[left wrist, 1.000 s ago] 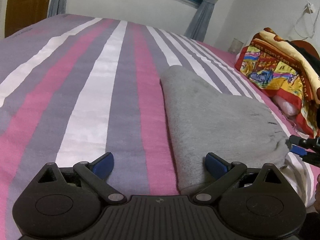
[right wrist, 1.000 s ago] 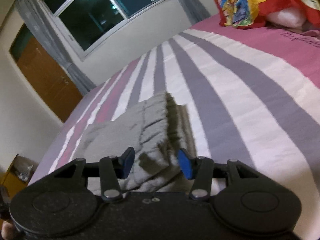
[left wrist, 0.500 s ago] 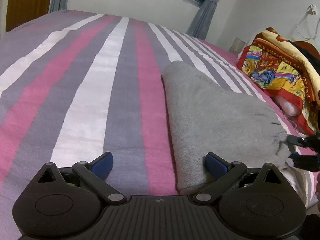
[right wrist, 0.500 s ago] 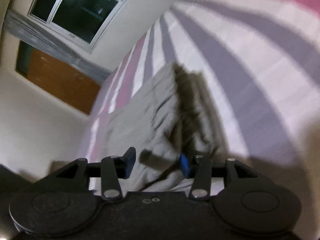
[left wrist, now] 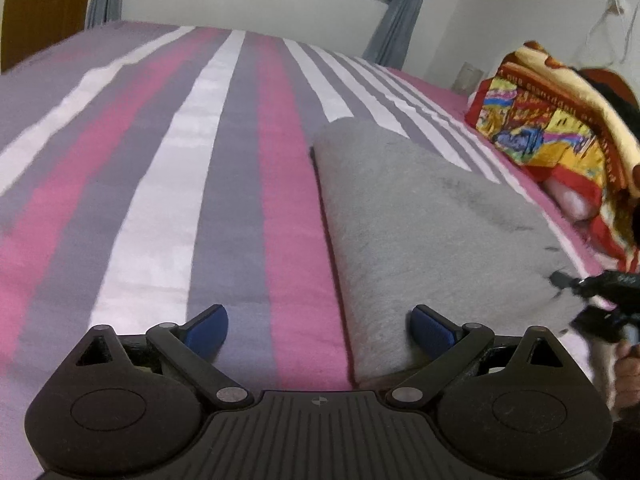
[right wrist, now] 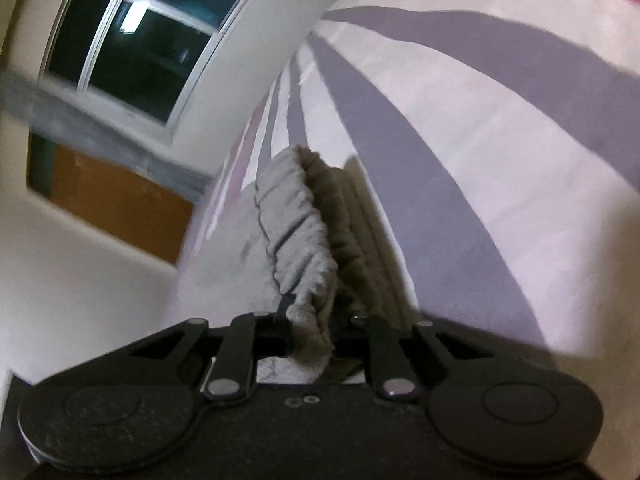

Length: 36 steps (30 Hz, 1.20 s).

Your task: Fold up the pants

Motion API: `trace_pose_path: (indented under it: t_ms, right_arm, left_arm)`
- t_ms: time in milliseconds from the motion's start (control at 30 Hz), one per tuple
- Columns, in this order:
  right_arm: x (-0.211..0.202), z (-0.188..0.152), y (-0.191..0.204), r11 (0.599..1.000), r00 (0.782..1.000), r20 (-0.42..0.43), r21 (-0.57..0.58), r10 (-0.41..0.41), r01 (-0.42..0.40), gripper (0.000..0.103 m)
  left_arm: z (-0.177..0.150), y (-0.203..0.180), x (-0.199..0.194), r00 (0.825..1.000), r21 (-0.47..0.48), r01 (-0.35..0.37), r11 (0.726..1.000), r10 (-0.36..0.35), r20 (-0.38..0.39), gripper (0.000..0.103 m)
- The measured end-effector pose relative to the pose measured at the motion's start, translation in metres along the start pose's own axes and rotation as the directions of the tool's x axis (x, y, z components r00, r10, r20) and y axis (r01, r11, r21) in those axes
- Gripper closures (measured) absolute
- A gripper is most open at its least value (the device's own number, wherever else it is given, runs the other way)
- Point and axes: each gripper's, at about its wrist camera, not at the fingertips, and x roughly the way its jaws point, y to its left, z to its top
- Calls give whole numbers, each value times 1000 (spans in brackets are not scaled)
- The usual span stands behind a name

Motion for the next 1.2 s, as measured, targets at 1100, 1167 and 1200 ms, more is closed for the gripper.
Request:
trace_pose_path:
  t_ms: [1100, 1167, 1200]
  right_arm:
    - [5, 28, 15, 983, 985, -111, -148, -130, 113, 39]
    - [5, 29, 0, 994, 987, -146, -96, -71, 57, 39]
    - [9, 31, -11, 998, 985, -171, -49, -33, 25, 39]
  left_arm:
    - [39, 3, 36, 994, 43, 94, 995, -91, -62, 4]
    - [41, 13, 46, 970, -10, 217, 976, -217, -109, 12]
    - [41, 18, 54, 952, -45, 270, 962, -274, -136, 13]
